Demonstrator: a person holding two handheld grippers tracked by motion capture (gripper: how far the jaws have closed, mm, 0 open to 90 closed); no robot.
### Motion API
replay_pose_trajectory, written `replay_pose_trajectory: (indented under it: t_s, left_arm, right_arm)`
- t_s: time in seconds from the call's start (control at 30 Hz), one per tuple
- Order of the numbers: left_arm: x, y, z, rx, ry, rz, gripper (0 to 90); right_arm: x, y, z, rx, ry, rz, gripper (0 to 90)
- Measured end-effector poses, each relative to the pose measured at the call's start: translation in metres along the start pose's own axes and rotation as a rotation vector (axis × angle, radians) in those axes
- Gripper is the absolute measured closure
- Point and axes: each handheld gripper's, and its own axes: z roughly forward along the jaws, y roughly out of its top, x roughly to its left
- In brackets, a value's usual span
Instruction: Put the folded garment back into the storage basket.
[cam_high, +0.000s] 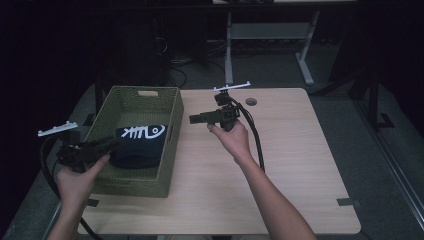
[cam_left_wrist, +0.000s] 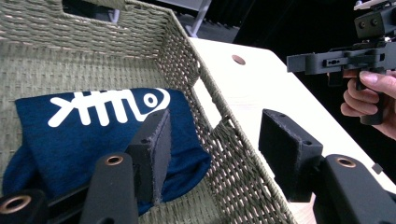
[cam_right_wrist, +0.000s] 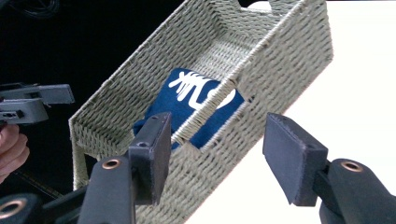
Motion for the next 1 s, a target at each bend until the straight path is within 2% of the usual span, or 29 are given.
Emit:
replay_pose_trajectory:
  t_s: [0.37, 0.57, 0.8, 1.0]
  left_arm:
    - [-0.018, 0.000, 0.018, -0.003, -0.041, 0.005, 40.2]
    - [-0.028, -0.002, 0.032, 0.024, -0.077, 0.014, 37.1]
    - [-0.038, -0.004, 0.042, 0.028, -0.111, 0.013, 34.8]
    - [-0.047, -0.004, 0.048, 0.028, -0.129, 0.029, 33.9]
  right_arm:
    - [-0.014, -0.008, -0.022, -0.029, -0.003, 0.031, 36.4]
    - [-0.023, -0.012, -0.035, -0.055, -0.010, 0.056, 35.1]
    - [-0.031, -0.018, -0.047, -0.070, -0.026, 0.079, 33.7]
    - [-0.035, -0.021, -0.057, -0.080, -0.039, 0.082, 33.2]
